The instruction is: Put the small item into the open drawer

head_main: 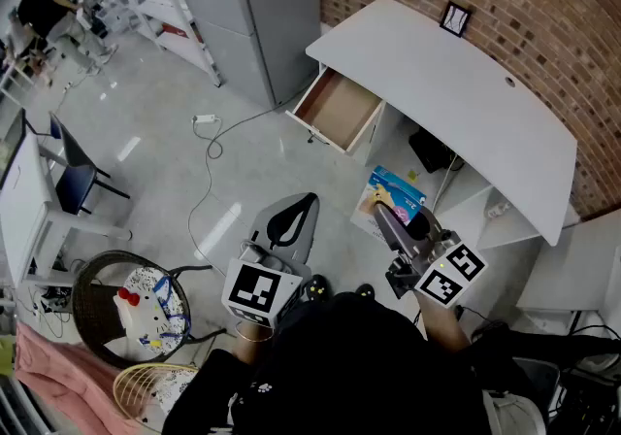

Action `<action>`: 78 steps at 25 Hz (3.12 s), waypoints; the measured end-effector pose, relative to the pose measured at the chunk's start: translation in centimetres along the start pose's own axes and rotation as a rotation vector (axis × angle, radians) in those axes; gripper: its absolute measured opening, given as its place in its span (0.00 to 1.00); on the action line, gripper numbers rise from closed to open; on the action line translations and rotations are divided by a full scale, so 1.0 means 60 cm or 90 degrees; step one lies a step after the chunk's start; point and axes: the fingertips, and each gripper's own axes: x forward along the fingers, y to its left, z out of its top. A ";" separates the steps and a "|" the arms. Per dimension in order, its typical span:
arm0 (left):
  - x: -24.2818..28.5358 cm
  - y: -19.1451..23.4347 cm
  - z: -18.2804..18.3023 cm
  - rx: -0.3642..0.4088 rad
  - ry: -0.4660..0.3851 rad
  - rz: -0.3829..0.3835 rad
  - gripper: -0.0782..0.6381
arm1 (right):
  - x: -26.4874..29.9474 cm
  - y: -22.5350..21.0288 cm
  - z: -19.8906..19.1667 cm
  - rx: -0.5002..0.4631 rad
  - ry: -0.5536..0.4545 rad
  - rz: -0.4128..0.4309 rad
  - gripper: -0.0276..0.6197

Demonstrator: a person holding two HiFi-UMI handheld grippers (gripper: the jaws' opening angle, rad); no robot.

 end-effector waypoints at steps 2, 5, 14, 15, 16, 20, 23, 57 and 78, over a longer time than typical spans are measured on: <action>-0.001 0.000 -0.003 -0.002 0.000 0.002 0.10 | 0.001 0.000 -0.003 0.004 -0.001 0.002 0.17; -0.005 0.008 -0.007 -0.008 0.002 0.006 0.10 | 0.006 0.001 -0.003 0.026 -0.015 0.002 0.17; -0.038 0.065 -0.011 -0.027 -0.003 0.034 0.10 | 0.057 0.017 -0.024 0.054 -0.005 0.015 0.17; -0.043 0.073 -0.011 -0.027 -0.004 0.039 0.10 | 0.064 0.021 -0.026 0.053 -0.002 0.016 0.17; -0.049 0.081 -0.010 -0.026 -0.004 0.044 0.10 | 0.070 0.025 -0.029 0.052 0.000 0.018 0.17; -0.067 0.107 -0.012 -0.023 -0.005 0.057 0.10 | 0.098 0.036 -0.038 0.049 0.011 0.027 0.17; -0.078 0.124 -0.013 -0.025 -0.009 0.061 0.10 | 0.117 0.046 -0.045 0.046 0.016 0.033 0.17; -0.088 0.215 -0.041 -0.046 -0.005 0.062 0.10 | 0.203 0.030 -0.074 0.049 0.033 0.003 0.17; -0.012 0.382 -0.035 -0.030 0.022 0.136 0.10 | 0.377 -0.074 -0.054 0.080 0.033 0.049 0.17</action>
